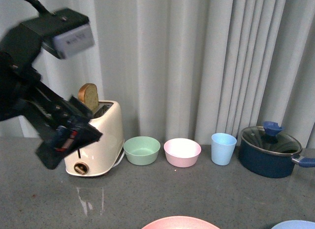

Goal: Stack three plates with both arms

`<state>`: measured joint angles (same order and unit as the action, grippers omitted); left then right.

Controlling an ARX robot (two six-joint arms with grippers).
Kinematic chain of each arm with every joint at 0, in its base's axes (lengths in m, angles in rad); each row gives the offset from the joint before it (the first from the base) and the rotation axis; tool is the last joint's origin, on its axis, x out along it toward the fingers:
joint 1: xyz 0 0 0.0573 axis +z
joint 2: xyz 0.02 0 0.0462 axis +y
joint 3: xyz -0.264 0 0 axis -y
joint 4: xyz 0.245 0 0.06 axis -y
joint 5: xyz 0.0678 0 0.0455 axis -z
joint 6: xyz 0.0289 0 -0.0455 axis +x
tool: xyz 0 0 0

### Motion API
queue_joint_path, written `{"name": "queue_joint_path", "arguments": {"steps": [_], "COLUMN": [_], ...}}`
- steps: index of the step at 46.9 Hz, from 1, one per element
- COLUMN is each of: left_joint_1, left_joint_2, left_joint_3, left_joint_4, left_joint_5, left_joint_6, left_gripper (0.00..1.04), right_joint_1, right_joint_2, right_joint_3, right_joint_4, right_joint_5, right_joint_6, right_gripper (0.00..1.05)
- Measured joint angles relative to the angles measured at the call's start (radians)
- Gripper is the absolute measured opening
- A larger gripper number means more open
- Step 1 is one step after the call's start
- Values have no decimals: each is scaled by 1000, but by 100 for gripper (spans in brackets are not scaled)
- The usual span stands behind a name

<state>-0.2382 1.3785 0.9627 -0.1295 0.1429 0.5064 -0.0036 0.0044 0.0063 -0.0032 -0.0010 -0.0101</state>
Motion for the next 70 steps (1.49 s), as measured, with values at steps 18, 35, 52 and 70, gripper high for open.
{"name": "queue_joint_path", "arguments": {"steps": [18, 35, 52, 70], "left_joint_1": [135, 235, 236, 236], "left_joint_2": [-490, -648, -840, -1040], "left_joint_3": [-649, -798, -894, -936], "left_joint_4": [687, 690, 595, 472], "left_joint_5": [-240, -150, -143, -143], "left_joint_6": [-487, -504, -504, -507], "left_gripper": [19, 4, 4, 4], "right_joint_1": [0, 0, 0, 0], "right_joint_2": [0, 0, 0, 0], "right_joint_3": [0, 0, 0, 0], "right_joint_4": [0, 0, 0, 0], "right_joint_5": [0, 0, 0, 0], "right_joint_6": [0, 0, 0, 0], "right_gripper": [97, 97, 97, 97]}}
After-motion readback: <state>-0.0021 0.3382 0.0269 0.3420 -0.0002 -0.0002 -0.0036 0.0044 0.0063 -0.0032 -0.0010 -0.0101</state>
